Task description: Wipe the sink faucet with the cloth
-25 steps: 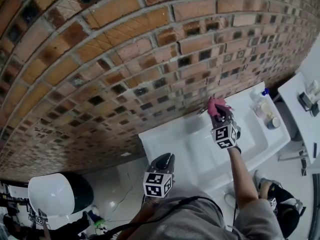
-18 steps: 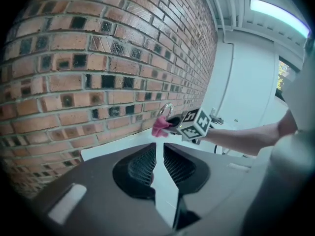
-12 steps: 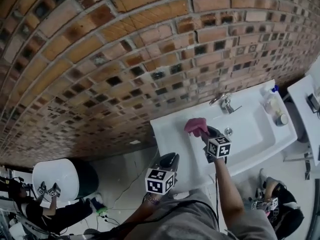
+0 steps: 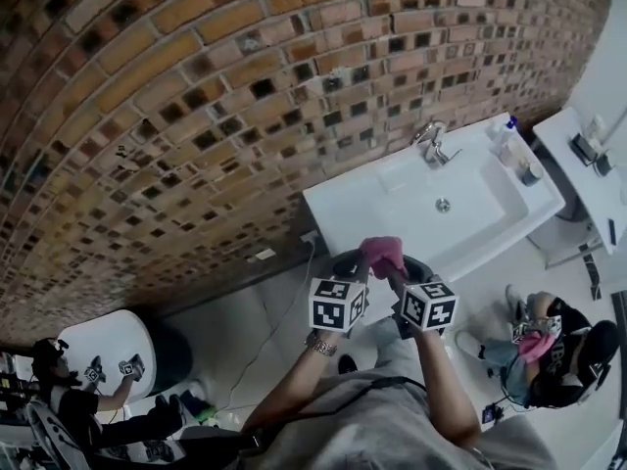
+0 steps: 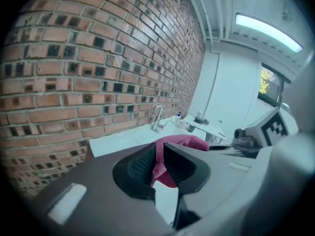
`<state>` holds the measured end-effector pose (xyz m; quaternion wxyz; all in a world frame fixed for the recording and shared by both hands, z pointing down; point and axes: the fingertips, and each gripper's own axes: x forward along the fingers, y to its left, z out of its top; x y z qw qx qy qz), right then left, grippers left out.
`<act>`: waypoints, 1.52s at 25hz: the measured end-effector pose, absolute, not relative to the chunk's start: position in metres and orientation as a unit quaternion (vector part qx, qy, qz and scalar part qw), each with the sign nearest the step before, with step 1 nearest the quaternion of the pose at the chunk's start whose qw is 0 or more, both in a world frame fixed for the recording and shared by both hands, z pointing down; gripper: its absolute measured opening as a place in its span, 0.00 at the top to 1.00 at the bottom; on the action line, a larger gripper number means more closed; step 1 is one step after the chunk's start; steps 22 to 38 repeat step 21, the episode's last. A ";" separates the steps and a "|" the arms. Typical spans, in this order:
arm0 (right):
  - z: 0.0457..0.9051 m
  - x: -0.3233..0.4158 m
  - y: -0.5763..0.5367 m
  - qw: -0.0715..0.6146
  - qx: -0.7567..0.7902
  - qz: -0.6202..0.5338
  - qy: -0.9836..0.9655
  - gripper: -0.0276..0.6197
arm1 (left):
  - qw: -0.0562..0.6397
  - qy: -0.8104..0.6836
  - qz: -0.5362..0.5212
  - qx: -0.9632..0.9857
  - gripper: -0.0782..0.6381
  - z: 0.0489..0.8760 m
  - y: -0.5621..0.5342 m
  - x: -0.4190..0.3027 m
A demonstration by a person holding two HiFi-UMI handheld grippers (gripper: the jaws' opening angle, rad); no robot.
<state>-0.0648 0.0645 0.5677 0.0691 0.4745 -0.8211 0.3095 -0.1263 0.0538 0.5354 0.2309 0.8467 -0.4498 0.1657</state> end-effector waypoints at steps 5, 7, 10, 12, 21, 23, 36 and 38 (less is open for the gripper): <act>0.561 -0.074 0.160 0.081 0.521 0.312 -0.790 0.84 | 0.257 -0.428 0.179 0.848 0.80 0.566 0.138 -0.130; 0.562 -0.079 0.186 0.093 0.521 0.314 -0.788 0.84 | 0.259 -0.419 0.179 0.852 0.81 0.568 0.160 -0.127; 0.549 -0.082 0.202 0.088 0.524 0.307 -0.790 0.84 | 0.256 -0.421 0.161 0.855 0.83 0.557 0.172 -0.129; 0.539 -0.084 0.205 0.081 0.522 0.301 -0.794 0.84 | 0.244 -0.430 0.157 0.855 0.83 0.548 0.173 -0.135; 0.501 -0.098 0.213 0.085 0.509 0.265 -0.814 0.83 | 0.220 -0.451 0.171 0.848 0.84 0.529 0.189 -0.136; 0.501 -0.098 0.213 0.085 0.509 0.265 -0.814 0.83 | 0.220 -0.451 0.171 0.848 0.84 0.529 0.189 -0.136; 0.501 -0.098 0.213 0.085 0.509 0.265 -0.814 0.83 | 0.220 -0.451 0.171 0.848 0.84 0.529 0.189 -0.136; 0.501 -0.098 0.213 0.085 0.509 0.265 -0.814 0.83 | 0.220 -0.451 0.171 0.848 0.84 0.529 0.189 -0.136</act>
